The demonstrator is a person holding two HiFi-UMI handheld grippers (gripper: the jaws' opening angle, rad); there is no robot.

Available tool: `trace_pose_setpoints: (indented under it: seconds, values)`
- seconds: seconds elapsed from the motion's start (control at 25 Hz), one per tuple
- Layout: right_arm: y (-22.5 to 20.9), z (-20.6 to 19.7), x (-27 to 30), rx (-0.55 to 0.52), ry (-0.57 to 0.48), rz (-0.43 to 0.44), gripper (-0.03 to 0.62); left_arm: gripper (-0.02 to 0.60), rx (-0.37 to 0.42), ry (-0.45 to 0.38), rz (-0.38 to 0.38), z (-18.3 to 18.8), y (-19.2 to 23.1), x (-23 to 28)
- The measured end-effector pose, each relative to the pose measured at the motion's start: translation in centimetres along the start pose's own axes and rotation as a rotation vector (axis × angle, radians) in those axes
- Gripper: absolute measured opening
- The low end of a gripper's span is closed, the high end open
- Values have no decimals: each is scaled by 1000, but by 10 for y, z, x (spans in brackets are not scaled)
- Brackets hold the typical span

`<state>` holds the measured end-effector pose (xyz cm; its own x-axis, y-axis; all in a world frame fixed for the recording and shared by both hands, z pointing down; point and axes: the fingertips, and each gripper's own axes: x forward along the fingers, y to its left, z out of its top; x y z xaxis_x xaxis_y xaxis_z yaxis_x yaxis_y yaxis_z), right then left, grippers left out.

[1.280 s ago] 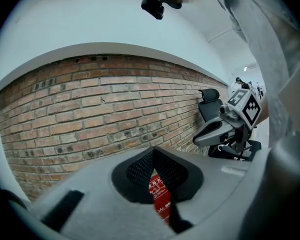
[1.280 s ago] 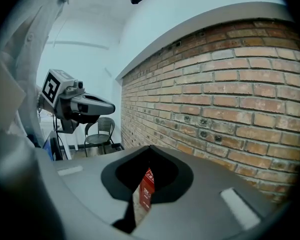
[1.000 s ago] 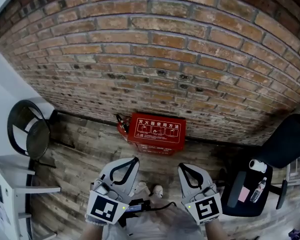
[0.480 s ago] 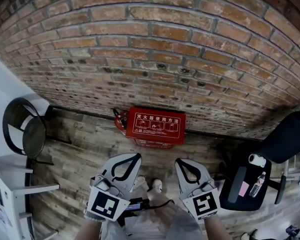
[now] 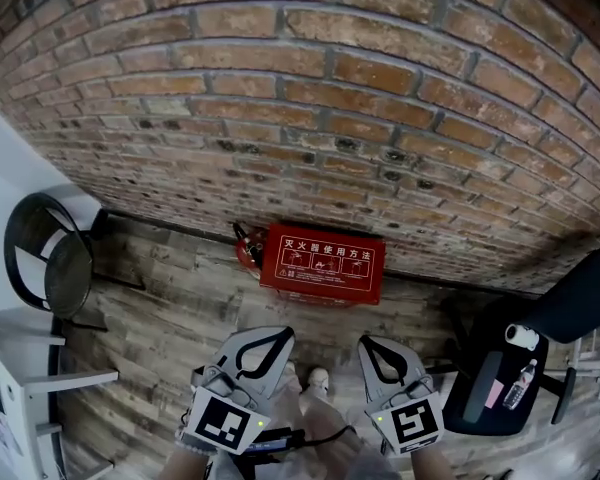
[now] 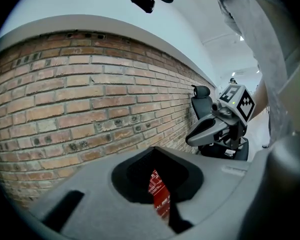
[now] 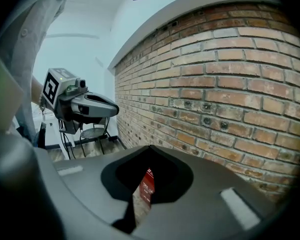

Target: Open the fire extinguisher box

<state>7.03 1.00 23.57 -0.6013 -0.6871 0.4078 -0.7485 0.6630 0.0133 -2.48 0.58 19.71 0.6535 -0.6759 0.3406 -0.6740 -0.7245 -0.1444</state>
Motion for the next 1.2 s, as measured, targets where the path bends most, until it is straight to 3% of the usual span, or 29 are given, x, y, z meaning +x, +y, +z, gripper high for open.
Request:
trace_pose_setpoints:
  seconds: [0.48,0.8,1.2]
  values:
    - [-8,-59,49,75,83,18,3,0,-46,47,-30,-67,9,36]
    - [-20,-108,85,149,148,49,3,0,-101,62,1,-119,18,65]
    - [-28,-154,121,282,137,68,3,0,-147,114,14,-190,13,107]
